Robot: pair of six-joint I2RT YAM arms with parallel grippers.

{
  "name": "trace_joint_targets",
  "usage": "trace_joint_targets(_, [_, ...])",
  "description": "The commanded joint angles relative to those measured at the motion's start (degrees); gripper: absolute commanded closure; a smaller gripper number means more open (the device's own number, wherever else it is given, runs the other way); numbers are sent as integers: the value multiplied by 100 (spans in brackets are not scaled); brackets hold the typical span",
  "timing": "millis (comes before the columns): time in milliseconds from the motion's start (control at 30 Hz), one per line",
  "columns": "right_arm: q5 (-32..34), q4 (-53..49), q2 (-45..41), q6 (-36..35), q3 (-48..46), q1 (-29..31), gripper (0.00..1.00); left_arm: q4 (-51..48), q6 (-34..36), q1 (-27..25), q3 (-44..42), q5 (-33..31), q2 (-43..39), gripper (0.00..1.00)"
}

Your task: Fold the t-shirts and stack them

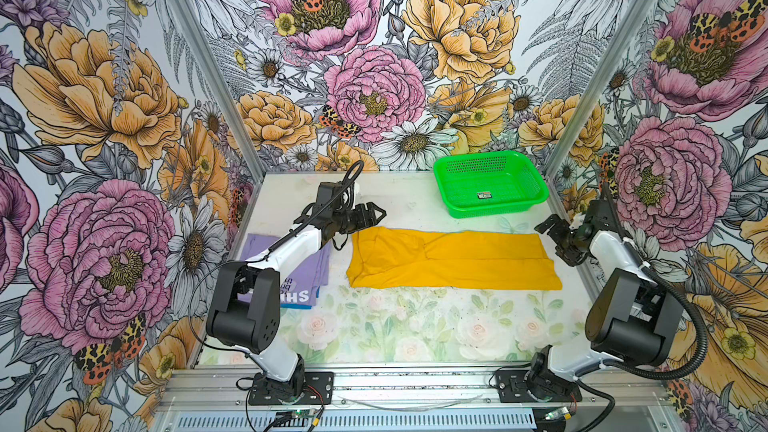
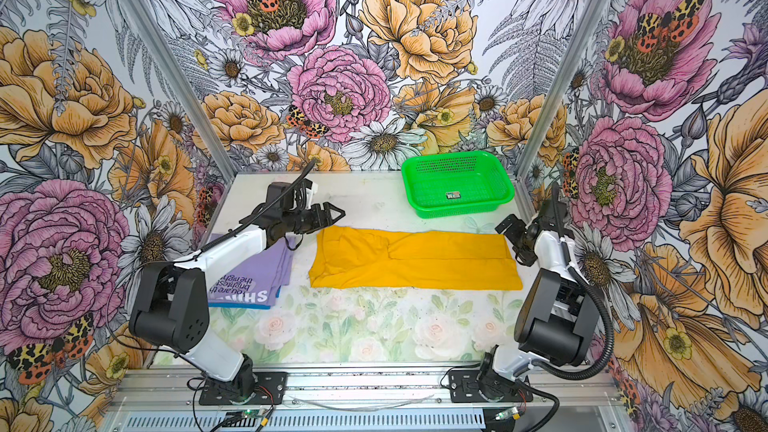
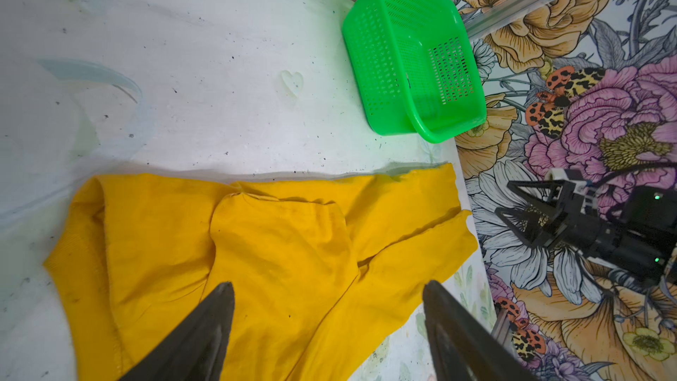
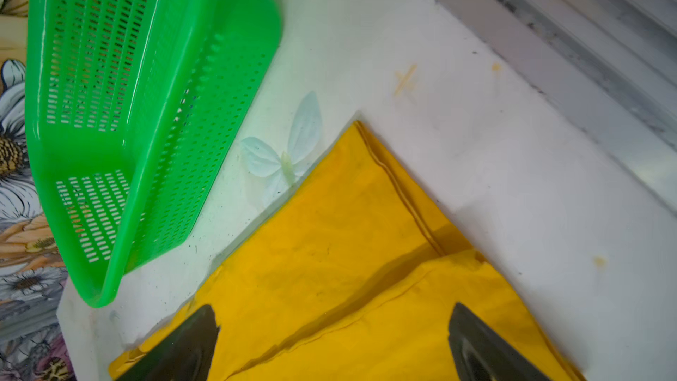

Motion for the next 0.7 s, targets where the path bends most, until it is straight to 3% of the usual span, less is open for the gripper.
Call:
trace_joint_targets(0, [390,-442,259,-493,140,548,0,53,-134,-298,-486,-170,-422,3])
trace_joint_targets(133, [654,-671,761,-801,288,1158,1,518,-519,-687,-1158,-318,-590,1])
trace_joint_targets(300, [1279,-951,1227,-1005,452,1848,0,928,-897,-959,-1462,-578,-239,1])
trace_joint_targets(433, [1399,-1097,1472,-1058,439,2039,0,935,-1078,-941,-1359,-900,243,1])
trace_joint_targets(567, [1334,-1498,1629,-1322,439,2537,1,479,-1017,-986,-1027,-1785,654,1])
trace_joint_targets(667, [1348,-1717,1698,-1378,251,3074,1,351,-933,-875,-631,-1811,1234,1])
